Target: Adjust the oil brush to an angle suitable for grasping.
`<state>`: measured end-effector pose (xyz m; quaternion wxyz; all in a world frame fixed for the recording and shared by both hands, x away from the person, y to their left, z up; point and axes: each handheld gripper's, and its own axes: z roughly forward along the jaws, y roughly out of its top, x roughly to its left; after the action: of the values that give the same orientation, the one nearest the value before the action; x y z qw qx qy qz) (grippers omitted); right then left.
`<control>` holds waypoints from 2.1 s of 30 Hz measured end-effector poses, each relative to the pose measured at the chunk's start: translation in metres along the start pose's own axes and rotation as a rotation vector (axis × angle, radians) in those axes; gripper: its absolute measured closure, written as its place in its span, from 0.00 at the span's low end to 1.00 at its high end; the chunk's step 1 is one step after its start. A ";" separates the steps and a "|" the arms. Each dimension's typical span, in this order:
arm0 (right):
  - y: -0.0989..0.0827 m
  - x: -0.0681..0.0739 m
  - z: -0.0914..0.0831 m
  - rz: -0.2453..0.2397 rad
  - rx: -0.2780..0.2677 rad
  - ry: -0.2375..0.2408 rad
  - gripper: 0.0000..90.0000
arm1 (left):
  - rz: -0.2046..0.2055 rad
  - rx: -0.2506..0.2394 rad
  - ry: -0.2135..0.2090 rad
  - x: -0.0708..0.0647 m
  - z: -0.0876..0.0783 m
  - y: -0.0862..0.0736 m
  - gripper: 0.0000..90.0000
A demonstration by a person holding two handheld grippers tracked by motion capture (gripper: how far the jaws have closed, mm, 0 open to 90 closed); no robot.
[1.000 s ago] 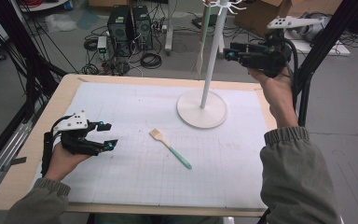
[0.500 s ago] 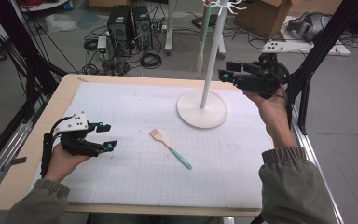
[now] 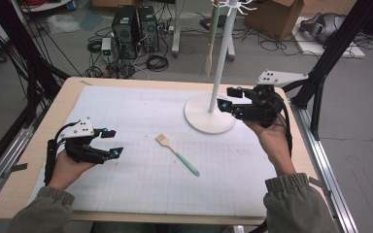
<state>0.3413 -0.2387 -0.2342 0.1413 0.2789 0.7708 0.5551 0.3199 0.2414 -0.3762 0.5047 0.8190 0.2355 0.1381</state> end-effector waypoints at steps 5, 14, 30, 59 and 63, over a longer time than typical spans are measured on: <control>-0.012 0.010 -0.001 -0.011 -0.001 -0.005 0.43 | 0.000 0.007 0.002 -0.004 0.002 -0.002 0.33; -0.038 0.023 0.010 -0.024 0.035 -0.004 0.40 | -0.003 0.025 0.027 -0.011 -0.002 -0.011 0.33; -0.081 0.040 0.033 -0.016 0.096 -0.033 0.38 | -0.012 -0.001 0.052 -0.008 -0.008 -0.019 0.33; -0.109 0.043 0.094 -0.014 0.298 0.016 0.74 | -0.009 -0.018 0.055 -0.008 -0.007 -0.020 0.33; -0.109 0.048 0.090 -0.032 0.314 0.028 0.88 | -0.011 -0.019 0.054 -0.009 -0.007 -0.019 0.33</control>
<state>0.3206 -0.1652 -0.3628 0.0939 0.2773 0.8544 0.4293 0.3043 0.2499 -0.3901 0.5069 0.8087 0.2521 0.1597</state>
